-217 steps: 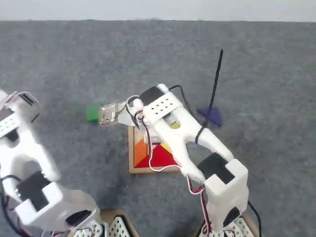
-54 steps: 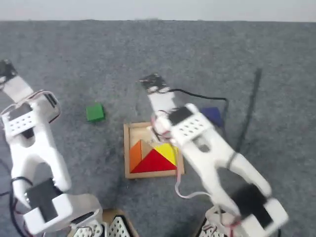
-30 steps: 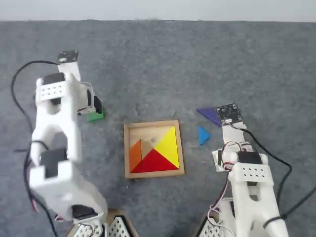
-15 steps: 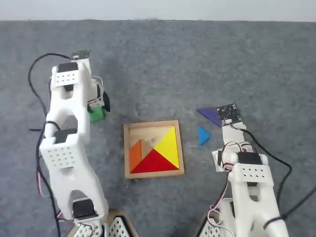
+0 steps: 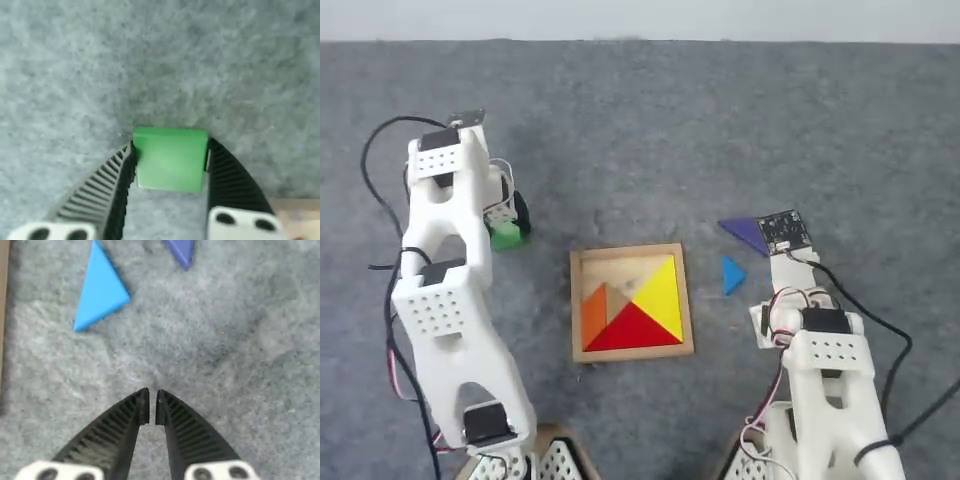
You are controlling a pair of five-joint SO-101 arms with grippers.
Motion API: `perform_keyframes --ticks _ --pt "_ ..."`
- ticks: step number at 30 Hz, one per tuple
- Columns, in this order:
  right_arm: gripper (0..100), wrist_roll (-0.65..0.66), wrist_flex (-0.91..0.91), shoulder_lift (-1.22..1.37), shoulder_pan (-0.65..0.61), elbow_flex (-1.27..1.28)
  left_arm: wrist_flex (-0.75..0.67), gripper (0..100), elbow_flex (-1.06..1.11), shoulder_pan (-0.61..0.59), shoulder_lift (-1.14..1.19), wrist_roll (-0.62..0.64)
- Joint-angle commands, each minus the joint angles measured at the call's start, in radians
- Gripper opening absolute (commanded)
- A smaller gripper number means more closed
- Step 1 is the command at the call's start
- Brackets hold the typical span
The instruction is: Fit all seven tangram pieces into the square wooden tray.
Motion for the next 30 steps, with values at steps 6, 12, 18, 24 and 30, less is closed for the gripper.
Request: perform_keyframes --ticks 6,12,18,24,30 --pt "4.2 0.011 -0.016 -0.025 0.008 -0.008 -0.034 13 0.077 0.032 -0.015 -0.017" --pt "4.2 0.011 -0.016 -0.022 0.008 -0.008 0.003 9 0.079 0.124 -0.077 -0.058" --pt "4.2 0.011 -0.016 -0.021 0.008 -0.008 0.112 9 0.084 0.236 -0.330 -0.057" --pt "4.2 0.011 -0.016 -0.022 0.008 -0.008 0.196 9 0.104 0.368 -0.491 -0.068" --pt "4.2 0.011 -0.016 -0.027 0.008 -0.008 0.074 9 0.213 0.559 -0.453 -0.080"
